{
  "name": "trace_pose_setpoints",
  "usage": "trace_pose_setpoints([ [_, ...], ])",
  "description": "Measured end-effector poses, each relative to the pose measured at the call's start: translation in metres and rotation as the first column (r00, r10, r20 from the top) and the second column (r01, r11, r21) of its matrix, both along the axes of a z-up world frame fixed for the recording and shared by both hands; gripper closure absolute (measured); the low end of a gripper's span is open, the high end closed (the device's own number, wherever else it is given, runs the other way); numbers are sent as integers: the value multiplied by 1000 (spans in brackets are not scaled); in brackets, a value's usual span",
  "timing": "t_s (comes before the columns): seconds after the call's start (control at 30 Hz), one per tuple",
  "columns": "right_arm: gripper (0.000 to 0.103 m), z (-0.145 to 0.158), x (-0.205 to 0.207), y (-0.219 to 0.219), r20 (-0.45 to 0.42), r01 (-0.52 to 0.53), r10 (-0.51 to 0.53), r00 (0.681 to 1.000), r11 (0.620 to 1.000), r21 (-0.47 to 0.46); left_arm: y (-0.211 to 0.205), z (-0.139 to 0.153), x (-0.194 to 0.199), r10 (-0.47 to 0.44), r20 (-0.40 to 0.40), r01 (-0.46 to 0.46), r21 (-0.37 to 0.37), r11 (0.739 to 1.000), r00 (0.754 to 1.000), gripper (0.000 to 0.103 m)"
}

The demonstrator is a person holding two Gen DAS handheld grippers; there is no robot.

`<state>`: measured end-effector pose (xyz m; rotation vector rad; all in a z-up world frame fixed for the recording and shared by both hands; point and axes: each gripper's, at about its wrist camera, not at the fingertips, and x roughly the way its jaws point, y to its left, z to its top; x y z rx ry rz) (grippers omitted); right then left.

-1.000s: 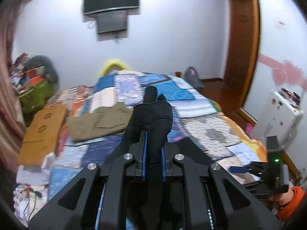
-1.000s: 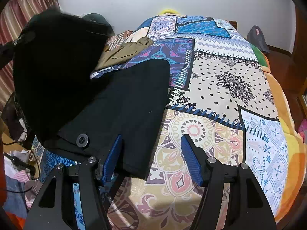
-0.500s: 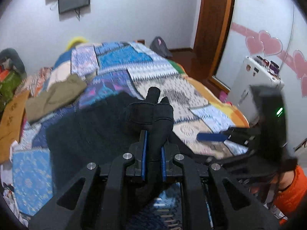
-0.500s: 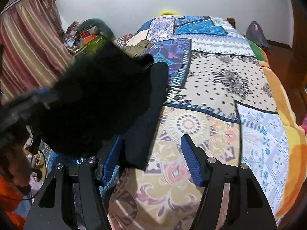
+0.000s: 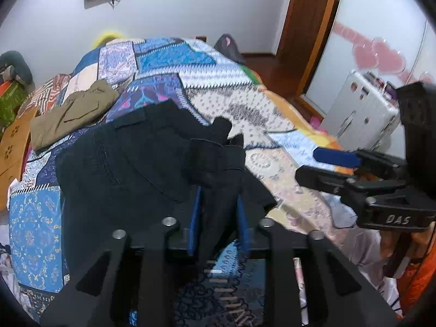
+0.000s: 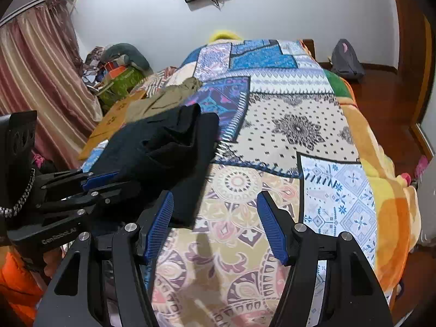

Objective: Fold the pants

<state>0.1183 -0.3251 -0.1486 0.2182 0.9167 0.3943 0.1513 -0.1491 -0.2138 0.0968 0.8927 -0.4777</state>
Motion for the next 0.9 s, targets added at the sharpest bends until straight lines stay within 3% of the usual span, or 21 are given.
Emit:
trace_pose_setpoints([
  [0.23, 42, 11, -4, 18, 28, -42, 42, 999, 999, 5, 33, 36, -9, 53, 84, -48, -59, 997, 995, 65],
  [0.33, 40, 13, -4, 30, 36, -68, 68, 997, 998, 13, 64, 38, -2, 127, 102, -125, -26, 992, 987, 61],
  [0.6, 37, 5, -1, 70, 34, -127, 126, 991, 991, 34, 136, -12, 14, 263, 22, -264, 138, 955, 964, 59],
  [0.7, 29, -5, 1, 82, 17, -137, 137, 990, 990, 10, 147, -32, 14, 272, -20, -268, 125, 955, 962, 53],
  [0.8, 28, -22, 7, 91, -20, -165, 165, 986, 986, -34, 144, -45, 13, 256, -28, -251, 115, 961, 966, 53],
  [0.9, 31, -29, 12, 86, -29, -172, 172, 985, 985, -7, 138, -49, 16, 264, -44, -259, 93, 961, 964, 53],
])
